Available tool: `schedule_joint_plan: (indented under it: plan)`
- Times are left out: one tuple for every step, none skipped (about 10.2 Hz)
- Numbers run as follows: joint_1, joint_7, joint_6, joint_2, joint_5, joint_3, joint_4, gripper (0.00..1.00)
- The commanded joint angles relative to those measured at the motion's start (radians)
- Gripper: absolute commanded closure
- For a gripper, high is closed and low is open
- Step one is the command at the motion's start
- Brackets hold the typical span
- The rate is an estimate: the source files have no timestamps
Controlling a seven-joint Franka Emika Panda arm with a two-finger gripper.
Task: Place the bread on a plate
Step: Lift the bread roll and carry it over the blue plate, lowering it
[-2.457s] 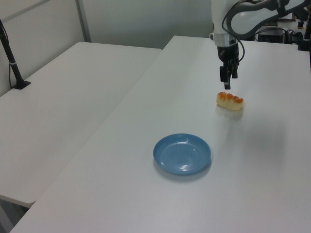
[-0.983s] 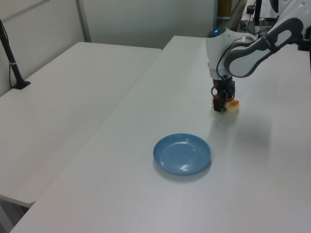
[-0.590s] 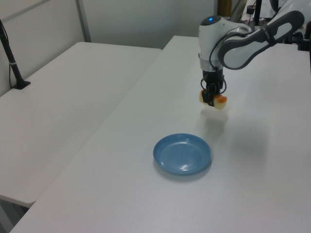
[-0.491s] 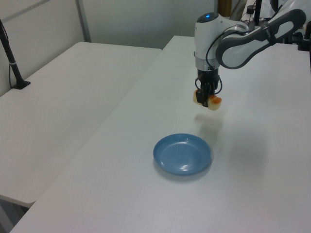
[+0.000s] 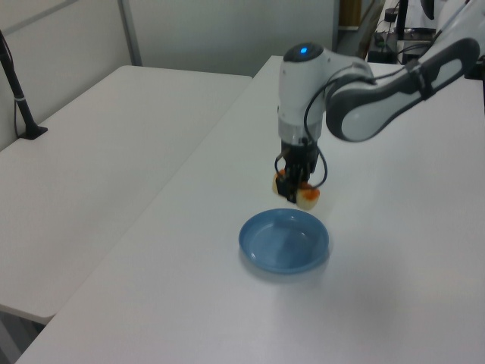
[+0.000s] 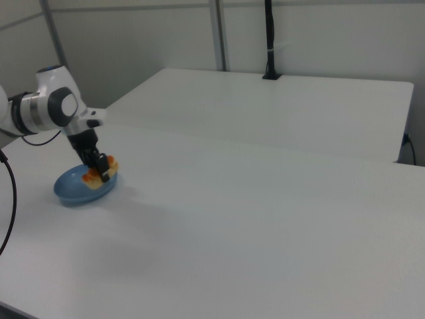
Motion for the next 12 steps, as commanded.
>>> schedule_joint_plan:
  plan:
    - [0.092, 0.113, -0.026, 0.122, 0.011, -0.014, 0.104, 0.54]
    - [0.109, 0.152, -0.024, 0.151, 0.011, -0.011, 0.139, 0.54]
    - [0.112, 0.186, -0.024, 0.161, 0.027, -0.008, 0.171, 0.53]
    - [0.113, 0.191, -0.024, 0.165, 0.05, -0.001, 0.176, 0.29]
    - [0.121, 0.191, -0.023, 0.168, 0.05, -0.001, 0.176, 0.0]
    - [0.123, 0.188, -0.023, 0.169, 0.048, -0.001, 0.176, 0.0]
    - [0.127, 0.188, -0.032, 0.167, 0.048, -0.001, 0.176, 0.0]
    - [0.129, 0.188, -0.033, 0.161, 0.044, -0.001, 0.177, 0.0]
    - [0.135, 0.188, -0.061, 0.141, 0.044, -0.002, 0.176, 0.0]
    - [0.129, 0.188, -0.117, 0.117, 0.042, -0.002, 0.177, 0.0]
    - [0.12, 0.176, -0.181, 0.065, 0.041, -0.007, 0.173, 0.0]
    - [0.103, 0.127, -0.252, 0.023, 0.041, -0.01, 0.17, 0.0]
